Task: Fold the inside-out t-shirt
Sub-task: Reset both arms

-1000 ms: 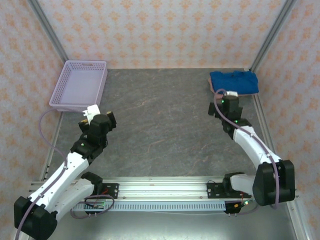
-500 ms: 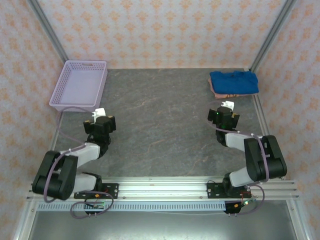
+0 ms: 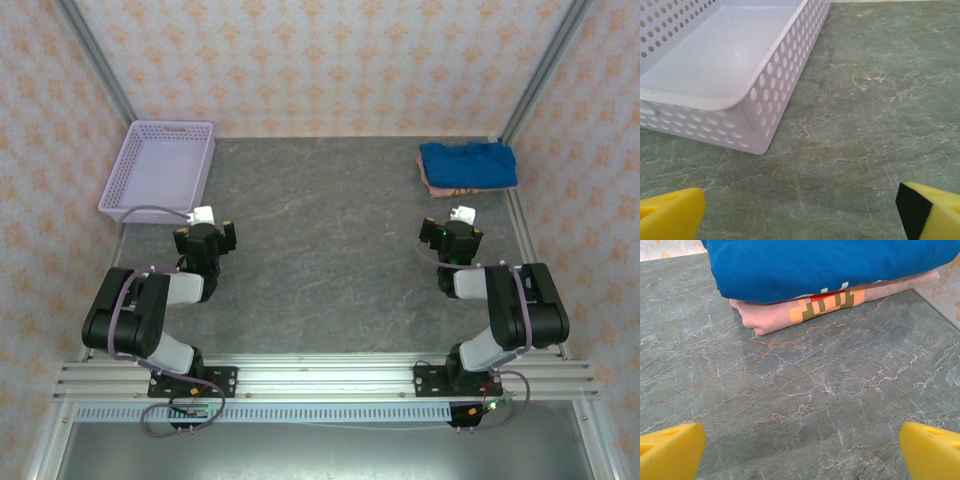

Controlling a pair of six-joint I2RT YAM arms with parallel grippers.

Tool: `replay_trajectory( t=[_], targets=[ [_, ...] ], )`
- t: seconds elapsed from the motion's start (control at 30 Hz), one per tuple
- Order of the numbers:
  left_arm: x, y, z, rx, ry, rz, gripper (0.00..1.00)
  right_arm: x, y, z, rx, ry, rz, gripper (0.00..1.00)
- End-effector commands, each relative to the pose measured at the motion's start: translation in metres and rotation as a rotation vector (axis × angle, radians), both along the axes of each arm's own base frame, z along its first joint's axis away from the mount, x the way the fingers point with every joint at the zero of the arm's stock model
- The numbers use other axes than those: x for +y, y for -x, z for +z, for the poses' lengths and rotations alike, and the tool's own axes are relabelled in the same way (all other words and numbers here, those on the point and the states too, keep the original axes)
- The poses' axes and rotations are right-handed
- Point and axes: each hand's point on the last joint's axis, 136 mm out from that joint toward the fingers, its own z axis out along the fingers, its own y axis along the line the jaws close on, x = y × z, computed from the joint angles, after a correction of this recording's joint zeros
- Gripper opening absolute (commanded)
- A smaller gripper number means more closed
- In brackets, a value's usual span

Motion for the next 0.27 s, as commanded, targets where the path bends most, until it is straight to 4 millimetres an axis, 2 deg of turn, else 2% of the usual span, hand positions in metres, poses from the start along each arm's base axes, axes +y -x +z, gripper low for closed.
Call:
replay_trajectory(
  t=[0.0,0.23],
  targets=[
    [0.0001,-0.0096,0.0172,-0.061,0.003,-0.003,1.00,0.0001,-0.0062,0.0116,-0.047,-0.016,0.006,0.99],
    [-0.0002,-0.0096,0.0172,-0.059,0.004,-0.003,1.00,0.0000,-0.0063,0.0112,-0.046,-0.018,0.008,0.99]
  ],
)
